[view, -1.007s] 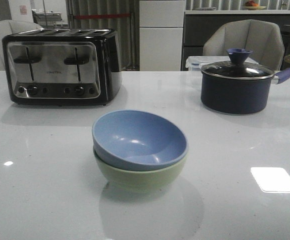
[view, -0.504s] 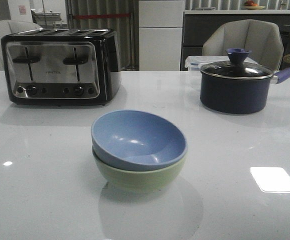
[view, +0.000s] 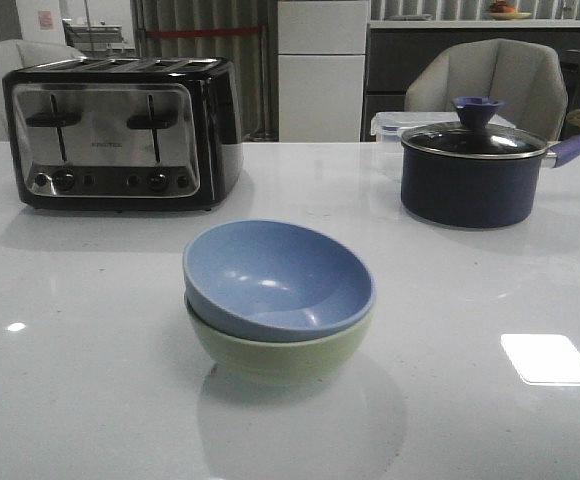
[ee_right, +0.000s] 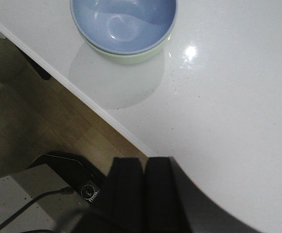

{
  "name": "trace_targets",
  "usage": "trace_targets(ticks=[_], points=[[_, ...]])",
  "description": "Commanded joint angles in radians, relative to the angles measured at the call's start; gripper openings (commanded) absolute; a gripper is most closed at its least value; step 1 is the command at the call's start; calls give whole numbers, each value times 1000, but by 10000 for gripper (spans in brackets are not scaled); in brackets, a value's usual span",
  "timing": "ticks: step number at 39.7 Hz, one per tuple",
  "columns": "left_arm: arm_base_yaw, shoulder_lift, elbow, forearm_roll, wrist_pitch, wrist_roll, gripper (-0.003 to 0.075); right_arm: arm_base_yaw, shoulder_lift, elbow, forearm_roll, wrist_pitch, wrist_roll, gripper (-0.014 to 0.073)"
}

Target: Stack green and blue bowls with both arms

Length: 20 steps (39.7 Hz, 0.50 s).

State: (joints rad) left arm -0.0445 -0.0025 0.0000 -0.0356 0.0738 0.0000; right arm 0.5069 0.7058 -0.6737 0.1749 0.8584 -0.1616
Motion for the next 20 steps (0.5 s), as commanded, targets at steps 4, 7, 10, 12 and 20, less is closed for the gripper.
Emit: trace_targets(ticks=[4, 7, 10, 12, 20], points=[[-9, -22, 11, -1, -90, -7, 98, -5, -4, -25, 11, -49, 2, 19], [-9, -22, 11, -1, -90, -7, 98, -5, -4, -25, 11, -49, 2, 19], [-9, -22, 11, -1, -90, -7, 98, -5, -4, -25, 11, -49, 2, 19], [-9, -22, 11, -1, -90, -7, 98, -5, -4, -25, 11, -49, 2, 19], [-9, -20, 11, -1, -90, -7, 98, -61, -102, 13, -25, -102, -10, 19]])
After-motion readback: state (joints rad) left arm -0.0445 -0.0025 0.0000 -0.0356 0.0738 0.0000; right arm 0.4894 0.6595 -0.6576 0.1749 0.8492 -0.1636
